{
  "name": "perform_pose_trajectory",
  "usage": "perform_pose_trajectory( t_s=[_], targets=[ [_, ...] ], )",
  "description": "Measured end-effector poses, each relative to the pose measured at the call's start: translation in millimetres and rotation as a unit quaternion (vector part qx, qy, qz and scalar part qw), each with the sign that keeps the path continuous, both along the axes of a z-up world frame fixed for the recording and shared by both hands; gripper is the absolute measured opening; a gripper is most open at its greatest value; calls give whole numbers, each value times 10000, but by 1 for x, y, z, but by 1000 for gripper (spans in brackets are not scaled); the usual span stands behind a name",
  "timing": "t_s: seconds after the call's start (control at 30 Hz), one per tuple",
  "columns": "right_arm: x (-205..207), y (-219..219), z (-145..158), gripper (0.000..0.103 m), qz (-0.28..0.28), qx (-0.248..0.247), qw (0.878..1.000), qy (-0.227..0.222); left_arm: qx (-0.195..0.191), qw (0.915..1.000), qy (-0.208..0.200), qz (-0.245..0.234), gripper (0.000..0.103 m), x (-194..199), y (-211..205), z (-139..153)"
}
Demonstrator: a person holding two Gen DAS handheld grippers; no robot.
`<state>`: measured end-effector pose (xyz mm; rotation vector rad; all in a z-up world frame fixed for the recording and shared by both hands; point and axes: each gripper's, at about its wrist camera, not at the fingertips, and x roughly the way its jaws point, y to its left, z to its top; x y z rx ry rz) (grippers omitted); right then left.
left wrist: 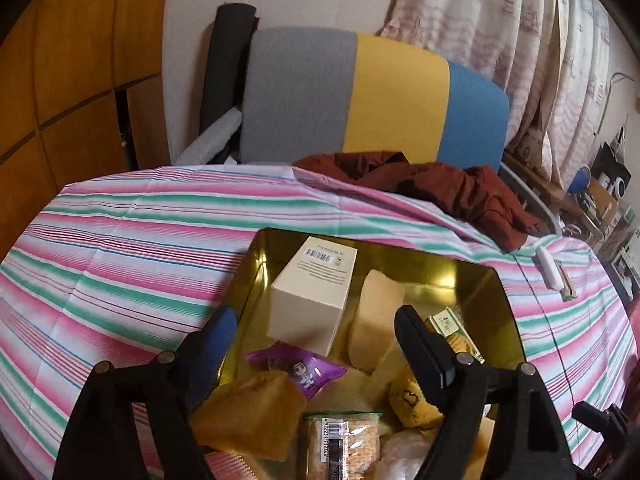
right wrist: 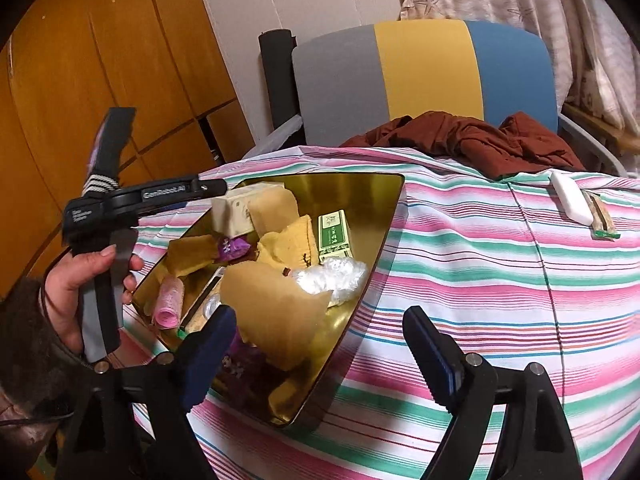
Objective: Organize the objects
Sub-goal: 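Release the white box and sponge into the tray and return both grippers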
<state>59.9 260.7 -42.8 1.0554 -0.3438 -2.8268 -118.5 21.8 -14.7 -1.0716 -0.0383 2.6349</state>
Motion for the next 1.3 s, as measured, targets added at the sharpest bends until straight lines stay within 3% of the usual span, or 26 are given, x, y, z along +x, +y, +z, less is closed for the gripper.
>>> perform_pose_trajectory(
  t_s=[0.37, 0.8, 1.3],
  targets=[
    [3, 12, -2, 86, -159, -110, 9998, 14, 530, 9984, -140, -144, 83, 26, 9, -2],
    [7, 42, -6, 86, -633, -217, 9977, -85, 475, 9958, -34, -784, 83, 60, 60, 9],
    [14, 92, -12, 86, -1307, -288, 9906, -300, 313, 9892, -178, -1424, 83, 87, 116, 8]
  ],
)
